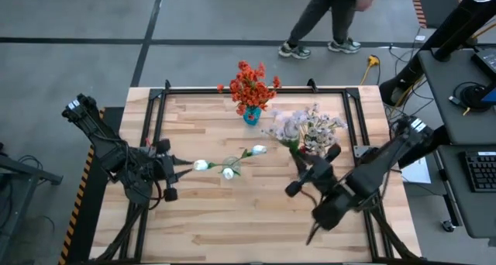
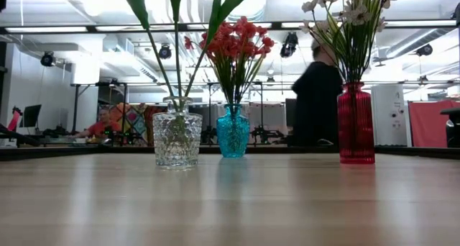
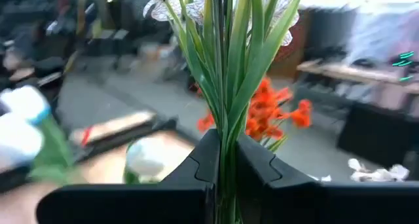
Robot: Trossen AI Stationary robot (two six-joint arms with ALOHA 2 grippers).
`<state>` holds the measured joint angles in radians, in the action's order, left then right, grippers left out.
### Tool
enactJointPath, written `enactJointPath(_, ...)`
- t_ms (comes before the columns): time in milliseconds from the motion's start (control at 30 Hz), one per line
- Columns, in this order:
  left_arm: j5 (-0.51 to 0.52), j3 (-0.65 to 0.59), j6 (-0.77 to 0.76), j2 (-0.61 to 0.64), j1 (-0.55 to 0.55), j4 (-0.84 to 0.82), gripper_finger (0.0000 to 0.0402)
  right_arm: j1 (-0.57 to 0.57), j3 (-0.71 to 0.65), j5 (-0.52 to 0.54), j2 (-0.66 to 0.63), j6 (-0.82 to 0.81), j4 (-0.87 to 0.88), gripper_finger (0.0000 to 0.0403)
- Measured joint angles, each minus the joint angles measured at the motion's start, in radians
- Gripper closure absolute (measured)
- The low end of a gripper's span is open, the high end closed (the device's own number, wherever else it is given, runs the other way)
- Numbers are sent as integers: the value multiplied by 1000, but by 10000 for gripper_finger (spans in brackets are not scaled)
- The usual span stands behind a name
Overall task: Sort flowers into vase by color
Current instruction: Put the white flowers into the red vase
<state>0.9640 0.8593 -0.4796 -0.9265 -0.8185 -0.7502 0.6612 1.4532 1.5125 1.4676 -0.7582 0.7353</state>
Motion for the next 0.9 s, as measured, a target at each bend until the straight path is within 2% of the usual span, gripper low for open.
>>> enactJointPath(133,-239,21,4,-10,-1,36,343,-3,0,-204,-94,100,-20,381)
enactJointPath(200,-301,45,29,-16,-1,107,343,-3,1,-276,-116,169,-28,381)
enactJointPath(300,-337,82,167,-35,-1,247,343,24,0,-314,-123,253,-48,381)
enactJointPath(400,-390,139,286,-67,-1,344,343,67,-1,-278,-117,312,-82,381)
enactJointPath(467,-399,189,353,-96,-1,376,343,96,-1,-255,-106,351,-101,381)
enactJointPath(567,-381,251,471,-152,6,438,343,119,-3,-282,-91,436,-187,381)
enactJointPath(667,-331,299,572,-231,28,516,343,122,-3,-323,-89,590,-364,381)
enactJointPath(800,-300,362,653,-349,63,602,343,122,-3,-436,-85,841,-621,381)
enactJointPath(900,-300,418,728,-434,103,684,343,122,-3,-474,-86,999,-755,381)
